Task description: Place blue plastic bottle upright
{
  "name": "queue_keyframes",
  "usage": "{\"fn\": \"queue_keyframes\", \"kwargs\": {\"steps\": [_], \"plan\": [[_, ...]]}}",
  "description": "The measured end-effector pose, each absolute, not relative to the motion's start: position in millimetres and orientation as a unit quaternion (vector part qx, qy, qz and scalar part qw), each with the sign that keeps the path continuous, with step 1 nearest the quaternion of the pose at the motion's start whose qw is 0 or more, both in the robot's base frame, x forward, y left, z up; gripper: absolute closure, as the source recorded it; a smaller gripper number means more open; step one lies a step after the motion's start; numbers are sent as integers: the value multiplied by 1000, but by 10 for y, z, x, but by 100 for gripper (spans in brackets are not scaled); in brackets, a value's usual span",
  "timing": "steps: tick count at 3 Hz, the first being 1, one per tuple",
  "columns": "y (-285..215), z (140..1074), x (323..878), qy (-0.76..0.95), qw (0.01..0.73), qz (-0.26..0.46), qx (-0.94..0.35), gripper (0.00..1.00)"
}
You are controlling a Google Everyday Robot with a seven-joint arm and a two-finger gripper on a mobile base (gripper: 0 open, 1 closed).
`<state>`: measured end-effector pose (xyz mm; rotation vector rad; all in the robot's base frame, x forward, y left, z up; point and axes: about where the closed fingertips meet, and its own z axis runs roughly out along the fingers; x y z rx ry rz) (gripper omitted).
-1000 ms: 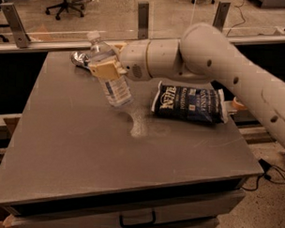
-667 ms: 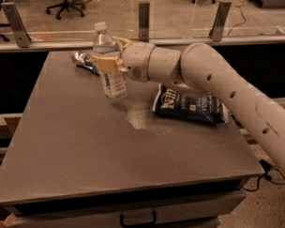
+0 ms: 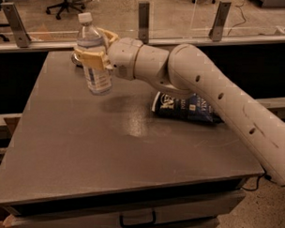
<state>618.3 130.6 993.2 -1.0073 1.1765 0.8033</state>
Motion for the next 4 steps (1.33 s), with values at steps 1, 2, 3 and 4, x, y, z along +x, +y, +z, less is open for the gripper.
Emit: {"fn": "queue_keyframes", "kwargs": {"steps": [1,2,3,4], "plan": [[1365,10020,6093,499,654,359,-441,100],[1381,10013,6016,482,662,364,-444,100],[1384,9935,5968,472,663,368,-449,100],[1371,9831,5930,456,667,372,-457,100]]}}
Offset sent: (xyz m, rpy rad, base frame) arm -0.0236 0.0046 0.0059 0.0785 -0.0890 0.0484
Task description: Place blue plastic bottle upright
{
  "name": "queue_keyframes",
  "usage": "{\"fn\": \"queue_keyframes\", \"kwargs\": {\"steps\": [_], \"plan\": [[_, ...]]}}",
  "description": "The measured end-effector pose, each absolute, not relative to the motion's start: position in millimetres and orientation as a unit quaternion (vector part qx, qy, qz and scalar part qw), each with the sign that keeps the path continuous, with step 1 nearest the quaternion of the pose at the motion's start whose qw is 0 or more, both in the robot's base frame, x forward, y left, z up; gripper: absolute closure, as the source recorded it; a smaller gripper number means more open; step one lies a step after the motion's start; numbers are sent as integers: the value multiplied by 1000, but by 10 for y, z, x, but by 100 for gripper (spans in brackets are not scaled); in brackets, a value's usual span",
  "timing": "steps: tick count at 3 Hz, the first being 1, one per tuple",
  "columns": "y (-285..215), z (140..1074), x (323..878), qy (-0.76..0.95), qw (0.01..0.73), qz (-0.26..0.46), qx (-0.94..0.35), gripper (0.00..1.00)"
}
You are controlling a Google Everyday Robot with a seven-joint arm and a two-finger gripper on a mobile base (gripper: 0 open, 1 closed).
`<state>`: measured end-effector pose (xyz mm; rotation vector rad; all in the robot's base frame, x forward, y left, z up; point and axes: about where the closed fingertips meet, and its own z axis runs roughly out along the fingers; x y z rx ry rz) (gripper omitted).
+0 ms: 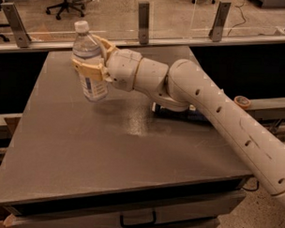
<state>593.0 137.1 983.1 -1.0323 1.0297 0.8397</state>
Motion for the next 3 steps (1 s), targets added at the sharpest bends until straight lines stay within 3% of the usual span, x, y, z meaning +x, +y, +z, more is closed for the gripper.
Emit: {"fn": "queue_keyframes", "kwargs": {"steps": [2,3], "plan": [[1334,9646,5834,430,671,384,-466,100],[1298,9567,5753,428,667,392,-468,74]]}}
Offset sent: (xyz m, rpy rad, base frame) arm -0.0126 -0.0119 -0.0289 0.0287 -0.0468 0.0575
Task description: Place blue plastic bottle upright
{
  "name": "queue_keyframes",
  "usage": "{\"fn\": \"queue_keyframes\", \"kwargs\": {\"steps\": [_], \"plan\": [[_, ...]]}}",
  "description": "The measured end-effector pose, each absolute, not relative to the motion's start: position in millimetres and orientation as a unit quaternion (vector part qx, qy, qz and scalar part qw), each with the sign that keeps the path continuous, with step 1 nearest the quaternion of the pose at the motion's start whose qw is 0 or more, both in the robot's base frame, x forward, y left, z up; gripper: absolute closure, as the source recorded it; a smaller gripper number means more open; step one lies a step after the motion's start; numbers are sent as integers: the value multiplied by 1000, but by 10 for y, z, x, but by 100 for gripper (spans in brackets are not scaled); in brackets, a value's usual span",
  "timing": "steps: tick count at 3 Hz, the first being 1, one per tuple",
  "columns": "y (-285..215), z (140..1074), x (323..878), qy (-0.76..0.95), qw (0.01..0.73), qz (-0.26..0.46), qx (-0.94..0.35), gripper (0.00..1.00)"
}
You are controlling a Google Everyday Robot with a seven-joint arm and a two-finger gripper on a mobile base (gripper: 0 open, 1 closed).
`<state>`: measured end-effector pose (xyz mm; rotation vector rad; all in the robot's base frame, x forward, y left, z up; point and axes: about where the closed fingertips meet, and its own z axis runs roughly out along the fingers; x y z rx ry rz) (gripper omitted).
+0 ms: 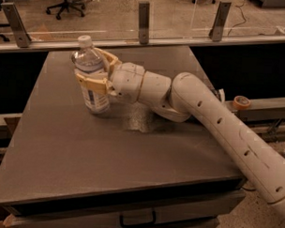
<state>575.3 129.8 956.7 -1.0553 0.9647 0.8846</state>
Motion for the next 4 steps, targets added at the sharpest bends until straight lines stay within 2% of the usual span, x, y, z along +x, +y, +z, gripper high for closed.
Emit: {"fn": "queue_keyframes", "kwargs": {"steps": [3,4], "plan": [[1194,9413,5669,436,666,393,-460,4],[1094,9411,5664,446,667,380,-459,0]]}}
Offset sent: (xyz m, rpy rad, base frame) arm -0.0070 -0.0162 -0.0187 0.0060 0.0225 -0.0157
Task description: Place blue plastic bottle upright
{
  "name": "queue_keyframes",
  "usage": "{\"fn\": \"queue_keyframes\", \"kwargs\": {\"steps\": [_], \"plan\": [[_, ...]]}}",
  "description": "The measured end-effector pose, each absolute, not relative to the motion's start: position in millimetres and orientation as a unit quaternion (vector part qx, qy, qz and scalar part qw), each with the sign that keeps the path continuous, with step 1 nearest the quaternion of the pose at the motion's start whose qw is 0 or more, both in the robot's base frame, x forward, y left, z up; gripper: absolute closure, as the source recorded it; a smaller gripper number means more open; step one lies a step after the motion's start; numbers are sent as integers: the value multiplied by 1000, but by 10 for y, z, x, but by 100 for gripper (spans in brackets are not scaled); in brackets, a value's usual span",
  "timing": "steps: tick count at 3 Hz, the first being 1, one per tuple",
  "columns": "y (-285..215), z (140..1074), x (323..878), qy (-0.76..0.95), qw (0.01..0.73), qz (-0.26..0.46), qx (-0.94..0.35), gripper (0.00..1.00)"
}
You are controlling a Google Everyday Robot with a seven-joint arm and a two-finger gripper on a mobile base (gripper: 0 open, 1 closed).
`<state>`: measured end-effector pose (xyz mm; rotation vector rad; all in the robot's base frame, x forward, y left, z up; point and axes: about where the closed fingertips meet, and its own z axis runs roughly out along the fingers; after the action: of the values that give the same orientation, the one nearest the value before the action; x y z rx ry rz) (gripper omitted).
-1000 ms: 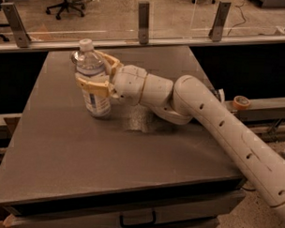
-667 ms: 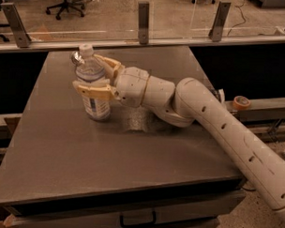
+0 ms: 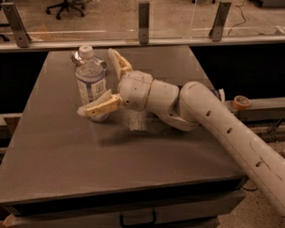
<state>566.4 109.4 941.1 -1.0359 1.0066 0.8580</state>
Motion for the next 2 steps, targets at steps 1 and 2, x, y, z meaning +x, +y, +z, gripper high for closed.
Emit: {"fn": "queue_keyframes", "kwargs": {"steps": [1,2], "plan": [[1015,9450,5662,453,667,367,-464,0],[628,9712,5680,487,665,319,-467,0]]}}
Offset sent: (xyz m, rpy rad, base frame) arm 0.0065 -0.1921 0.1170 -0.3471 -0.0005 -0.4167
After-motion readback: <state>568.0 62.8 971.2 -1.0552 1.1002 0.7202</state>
